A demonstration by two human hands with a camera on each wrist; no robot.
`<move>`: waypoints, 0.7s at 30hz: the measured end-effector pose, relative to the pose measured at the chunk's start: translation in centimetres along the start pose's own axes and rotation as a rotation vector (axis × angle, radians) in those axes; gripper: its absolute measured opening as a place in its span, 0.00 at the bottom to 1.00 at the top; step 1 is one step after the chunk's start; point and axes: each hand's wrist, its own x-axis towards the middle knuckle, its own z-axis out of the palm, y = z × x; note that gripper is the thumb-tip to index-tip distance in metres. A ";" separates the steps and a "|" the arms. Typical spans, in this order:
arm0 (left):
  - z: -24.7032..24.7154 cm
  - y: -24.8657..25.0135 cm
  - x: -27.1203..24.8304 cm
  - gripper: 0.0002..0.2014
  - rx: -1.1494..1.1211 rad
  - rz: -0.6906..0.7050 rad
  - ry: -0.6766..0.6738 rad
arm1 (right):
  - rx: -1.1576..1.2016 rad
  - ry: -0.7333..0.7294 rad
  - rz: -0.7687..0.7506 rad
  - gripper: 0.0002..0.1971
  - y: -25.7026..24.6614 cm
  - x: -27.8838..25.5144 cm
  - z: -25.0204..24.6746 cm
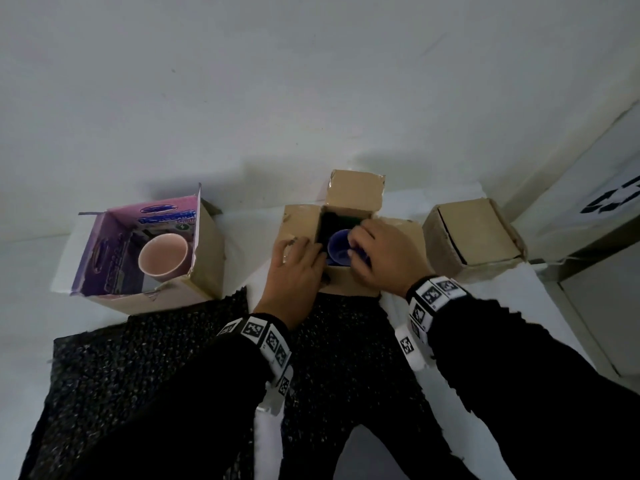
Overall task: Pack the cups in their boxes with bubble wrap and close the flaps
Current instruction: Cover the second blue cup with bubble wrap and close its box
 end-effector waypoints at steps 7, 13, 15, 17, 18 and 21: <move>-0.8 1.9 -4.0 0.30 -0.311 -0.164 0.131 | -0.020 -0.241 0.082 0.23 -3.2 -11.9 2.8; 0.8 4.1 -9.0 0.32 -0.416 -0.144 -0.073 | -0.015 -0.354 0.254 0.16 -5.2 -14.5 4.5; 1.5 4.2 -9.9 0.40 -0.498 -0.168 -0.248 | 0.043 -0.314 0.273 0.11 -5.8 -14.2 4.2; 1.8 4.1 -10.3 0.45 -0.583 -0.217 -0.345 | 0.129 -0.221 0.294 0.09 -5.9 -14.4 3.8; 1.8 4.0 -10.4 0.46 -0.619 -0.235 -0.347 | 0.194 -0.161 0.311 0.09 -5.9 -14.5 3.5; 1.3 3.7 -10.4 0.47 -0.585 -0.254 -0.273 | 0.409 -0.037 0.377 0.17 -5.5 -14.5 2.0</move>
